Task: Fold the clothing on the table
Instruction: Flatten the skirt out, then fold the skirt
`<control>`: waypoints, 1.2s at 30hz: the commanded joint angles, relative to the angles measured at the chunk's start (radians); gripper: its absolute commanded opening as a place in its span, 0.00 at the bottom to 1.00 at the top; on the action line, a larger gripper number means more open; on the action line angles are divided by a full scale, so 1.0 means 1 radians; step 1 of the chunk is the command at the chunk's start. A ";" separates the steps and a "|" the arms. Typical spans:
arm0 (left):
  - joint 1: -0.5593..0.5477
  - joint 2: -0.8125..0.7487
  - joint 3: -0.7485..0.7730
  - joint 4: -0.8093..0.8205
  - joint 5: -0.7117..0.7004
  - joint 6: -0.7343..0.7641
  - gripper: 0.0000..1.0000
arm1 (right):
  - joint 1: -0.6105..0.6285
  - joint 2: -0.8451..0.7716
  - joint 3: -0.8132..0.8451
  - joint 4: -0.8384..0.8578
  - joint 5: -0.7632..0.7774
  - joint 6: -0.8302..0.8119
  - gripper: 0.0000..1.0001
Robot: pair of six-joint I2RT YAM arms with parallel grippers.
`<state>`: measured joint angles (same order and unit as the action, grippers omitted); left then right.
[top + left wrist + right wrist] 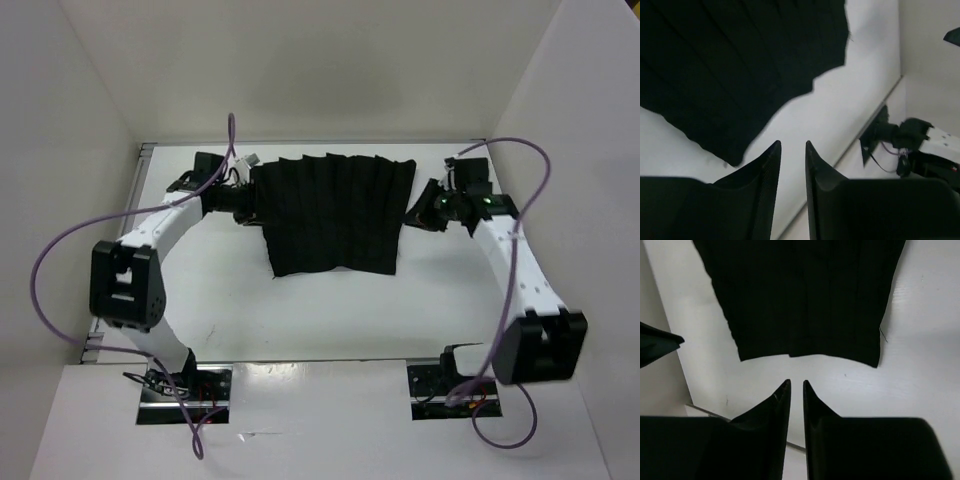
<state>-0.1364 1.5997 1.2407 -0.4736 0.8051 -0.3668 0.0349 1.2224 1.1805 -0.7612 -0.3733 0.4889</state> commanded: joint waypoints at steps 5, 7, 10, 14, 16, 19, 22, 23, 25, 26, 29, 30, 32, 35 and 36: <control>-0.046 0.233 0.109 0.078 -0.179 -0.043 0.62 | 0.071 0.307 0.019 0.168 0.076 0.027 0.45; -0.057 0.189 0.036 0.090 -0.222 -0.058 0.69 | 0.095 0.316 0.008 0.157 0.149 0.027 0.49; -0.066 0.115 -0.072 0.116 -0.306 -0.083 0.79 | 0.095 0.316 -0.036 0.148 0.218 0.027 0.53; -0.087 0.068 -0.164 0.116 -0.356 -0.092 0.79 | 0.095 0.350 -0.085 0.148 0.255 0.027 0.53; -0.100 0.068 -0.193 0.125 -0.368 -0.092 0.79 | 0.095 0.371 -0.097 0.148 0.267 0.027 0.53; -0.124 0.077 -0.230 0.125 -0.379 -0.110 0.79 | 0.095 0.401 -0.107 0.148 0.280 0.046 0.53; -0.149 0.086 -0.250 0.144 -0.402 -0.130 0.79 | 0.095 0.424 -0.116 0.158 0.294 0.056 0.53; -0.149 0.097 -0.250 0.157 -0.402 -0.130 0.79 | 0.095 0.424 -0.116 0.167 0.294 0.056 0.53; -0.158 0.111 -0.250 0.171 -0.392 -0.139 0.79 | 0.095 0.434 -0.116 0.168 0.294 0.056 0.52; -0.167 0.126 -0.250 0.185 -0.383 -0.152 0.79 | 0.095 0.434 -0.116 0.168 0.294 0.056 0.52; -0.176 0.160 -0.250 0.208 -0.374 -0.162 0.78 | 0.105 0.445 -0.125 0.178 0.284 0.065 0.50; -0.177 0.173 -0.250 0.208 -0.374 -0.162 0.78 | 0.105 0.445 -0.136 0.178 0.268 0.065 0.49; -0.187 0.184 -0.239 0.217 -0.374 -0.162 0.78 | 0.105 0.454 -0.146 0.187 0.245 0.065 0.49; -0.187 0.194 -0.239 0.217 -0.374 -0.162 0.78 | 0.123 0.465 -0.156 0.188 0.223 0.083 0.49; -0.187 0.194 -0.239 0.217 -0.383 -0.162 0.77 | 0.123 0.465 -0.156 0.188 0.223 0.083 0.49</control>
<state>-0.3161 1.7554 0.9958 -0.2733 0.4450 -0.5304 0.1364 1.6752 1.0367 -0.6109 -0.1307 0.5510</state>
